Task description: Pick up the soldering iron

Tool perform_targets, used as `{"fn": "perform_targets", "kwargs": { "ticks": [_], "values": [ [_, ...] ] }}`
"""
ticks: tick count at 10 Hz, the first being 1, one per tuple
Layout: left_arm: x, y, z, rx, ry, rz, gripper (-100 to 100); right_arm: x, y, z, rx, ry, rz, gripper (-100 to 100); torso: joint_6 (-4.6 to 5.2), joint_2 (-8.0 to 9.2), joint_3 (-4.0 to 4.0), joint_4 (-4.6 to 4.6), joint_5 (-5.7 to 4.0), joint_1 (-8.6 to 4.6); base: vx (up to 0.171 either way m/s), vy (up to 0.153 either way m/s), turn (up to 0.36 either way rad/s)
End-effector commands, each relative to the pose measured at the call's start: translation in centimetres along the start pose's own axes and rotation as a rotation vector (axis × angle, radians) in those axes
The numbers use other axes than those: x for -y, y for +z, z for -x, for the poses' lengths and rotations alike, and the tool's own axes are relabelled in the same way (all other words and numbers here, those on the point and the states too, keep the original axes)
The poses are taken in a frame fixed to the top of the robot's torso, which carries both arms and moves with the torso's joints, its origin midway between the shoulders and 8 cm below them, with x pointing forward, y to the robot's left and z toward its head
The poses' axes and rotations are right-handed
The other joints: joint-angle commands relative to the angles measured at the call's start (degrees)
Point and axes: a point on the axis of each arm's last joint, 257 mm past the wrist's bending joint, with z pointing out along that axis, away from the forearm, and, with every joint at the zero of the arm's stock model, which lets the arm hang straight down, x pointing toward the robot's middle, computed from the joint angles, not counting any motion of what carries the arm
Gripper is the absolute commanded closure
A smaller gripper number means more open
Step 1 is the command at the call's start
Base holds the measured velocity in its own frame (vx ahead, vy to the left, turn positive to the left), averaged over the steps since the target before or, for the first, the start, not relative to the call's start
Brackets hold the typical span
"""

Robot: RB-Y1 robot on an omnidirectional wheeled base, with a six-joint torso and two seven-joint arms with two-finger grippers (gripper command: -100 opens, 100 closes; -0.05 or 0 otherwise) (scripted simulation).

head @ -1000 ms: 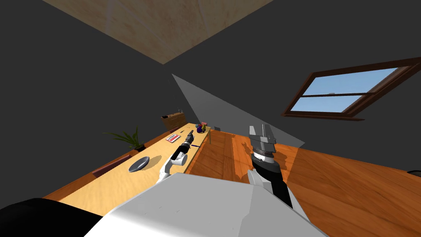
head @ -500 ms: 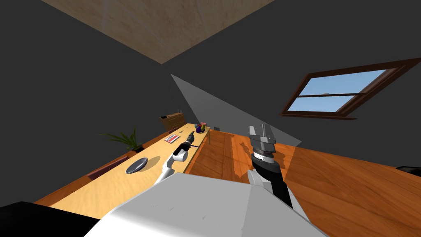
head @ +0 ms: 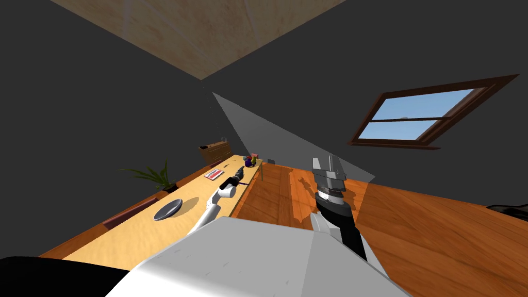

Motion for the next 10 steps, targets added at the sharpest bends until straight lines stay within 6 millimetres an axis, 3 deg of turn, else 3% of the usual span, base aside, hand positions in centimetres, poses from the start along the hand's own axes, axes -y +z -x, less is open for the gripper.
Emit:
{"fn": "perform_targets", "kwargs": {
  "ticks": [1, 4, 9, 10],
  "values": [
    [-1.7, 0.5, 0.4, 0.0, 0.001, 0.056, -100, 0.0, 0.0, 0.0, 0.0, 0.0, 0.0, 0, 0.0, 0.0, 0.0, 0.0, 0.0, 0.0, 0.017, -0.008, -0.017],
    [-4.2, 1.7, 1.5, -0.004, 0.014, 0.161, -100, 0.0, 0.0, 0.0, 0.0, 0.0, 0.0, 0, -0.01, -0.02, -0.01, -0.01, 0.0, 0.01, 0.025, -0.007, -0.021],
    [-9.1, 2.0, 3.0, -0.006, 0.024, 0.335, -100, 0.0, 0.0, 0.0, 0.0, 0.0, 0.0, 0, -0.01, -0.06, -0.04, -0.02, 0.01, 0.02, 0.032, -0.005, -0.013],
    [-9.4, 2.3, 3.5, -0.012, 0.037, 0.369, -100, 0.0, 0.0, 0.0, 0.0, 0.0, 0.0, 0, -0.02, -0.06, -0.04, -0.02, 0.01, 0.02, 0.047, -0.01, -0.009]
  ]
}}
